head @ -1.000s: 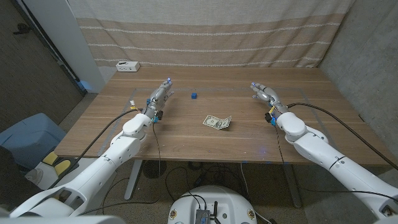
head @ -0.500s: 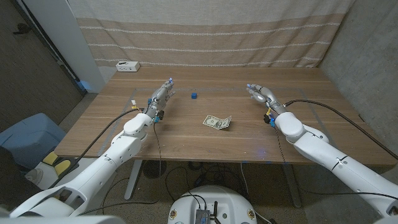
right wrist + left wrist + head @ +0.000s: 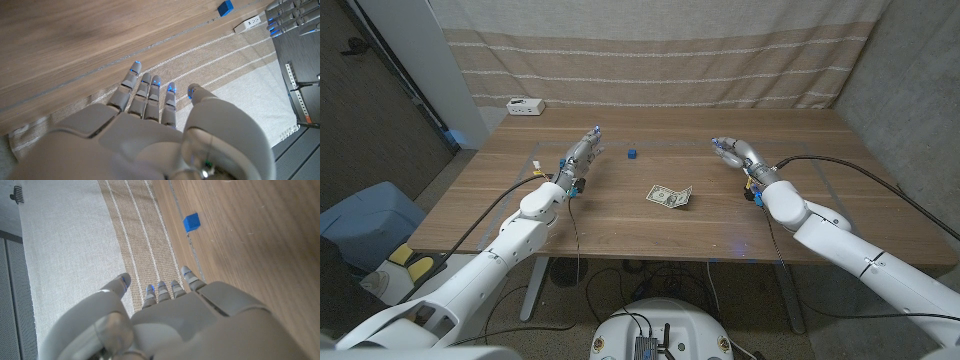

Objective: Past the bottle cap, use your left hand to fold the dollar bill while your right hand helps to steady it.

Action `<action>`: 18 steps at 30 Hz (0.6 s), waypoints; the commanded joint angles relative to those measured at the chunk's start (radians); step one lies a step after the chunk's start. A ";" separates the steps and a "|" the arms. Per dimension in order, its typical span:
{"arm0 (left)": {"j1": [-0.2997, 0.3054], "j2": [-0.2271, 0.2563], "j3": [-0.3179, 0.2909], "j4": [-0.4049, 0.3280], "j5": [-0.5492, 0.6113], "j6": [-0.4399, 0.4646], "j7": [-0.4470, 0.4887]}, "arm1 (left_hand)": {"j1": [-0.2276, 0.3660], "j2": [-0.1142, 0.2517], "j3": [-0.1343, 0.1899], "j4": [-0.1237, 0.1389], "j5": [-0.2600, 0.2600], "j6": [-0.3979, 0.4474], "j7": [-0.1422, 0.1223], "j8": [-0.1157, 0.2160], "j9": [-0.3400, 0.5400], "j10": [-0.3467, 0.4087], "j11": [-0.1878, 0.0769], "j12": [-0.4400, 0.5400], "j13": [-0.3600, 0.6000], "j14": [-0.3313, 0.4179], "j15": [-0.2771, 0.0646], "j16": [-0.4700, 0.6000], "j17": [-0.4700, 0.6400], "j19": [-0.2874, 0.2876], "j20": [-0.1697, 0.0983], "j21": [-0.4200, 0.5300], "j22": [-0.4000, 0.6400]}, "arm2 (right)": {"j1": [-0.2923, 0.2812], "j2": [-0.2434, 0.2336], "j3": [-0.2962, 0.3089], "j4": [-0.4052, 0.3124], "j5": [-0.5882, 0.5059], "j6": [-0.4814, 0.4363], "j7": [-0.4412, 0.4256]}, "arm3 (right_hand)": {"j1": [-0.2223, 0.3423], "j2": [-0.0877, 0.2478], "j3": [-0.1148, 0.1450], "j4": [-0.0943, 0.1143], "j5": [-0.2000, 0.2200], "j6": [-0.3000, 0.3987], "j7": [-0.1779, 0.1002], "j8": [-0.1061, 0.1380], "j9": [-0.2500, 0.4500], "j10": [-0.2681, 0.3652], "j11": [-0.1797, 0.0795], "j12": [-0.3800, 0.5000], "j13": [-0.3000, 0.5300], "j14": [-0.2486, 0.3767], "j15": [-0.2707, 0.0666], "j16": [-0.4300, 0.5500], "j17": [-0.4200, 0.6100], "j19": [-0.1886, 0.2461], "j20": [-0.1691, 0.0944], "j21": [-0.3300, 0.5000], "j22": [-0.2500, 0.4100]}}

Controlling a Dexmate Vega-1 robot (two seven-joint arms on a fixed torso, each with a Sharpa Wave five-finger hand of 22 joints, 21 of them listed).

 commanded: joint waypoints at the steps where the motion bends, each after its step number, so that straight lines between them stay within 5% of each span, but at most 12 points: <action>1: 0.014 0.007 0.001 -0.024 -0.001 0.008 0.004 | -0.012 0.003 0.009 -0.001 -0.005 0.007 -0.002 -0.002 0.006 0.004 0.004 -0.001 0.002 0.005 0.002 -0.002 0.002 0.011 0.008 -0.001 0.004 | -0.019 -0.033 -0.011 -0.058 -0.108 -0.033 -0.002 | 0.015 -0.003 0.019 -0.006 -0.007 0.033 -0.002 0.008 0.003 0.031 0.000 0.008 0.002 0.035 -0.001 0.008 0.002 0.020 -0.004 0.006 0.005; 18: 0.047 0.033 -0.004 -0.077 0.005 0.017 0.017 | -0.023 0.005 0.020 -0.004 -0.005 0.043 0.006 0.004 0.006 0.026 0.010 0.001 0.002 0.026 0.003 0.001 0.001 0.022 0.008 -0.004 0.004 | -0.026 -0.058 -0.037 -0.122 -0.245 -0.065 0.032 | 0.020 -0.005 0.043 -0.016 -0.008 0.081 -0.006 0.009 0.002 0.074 -0.002 0.011 0.002 0.075 -0.019 0.010 0.002 0.038 -0.009 0.007 0.006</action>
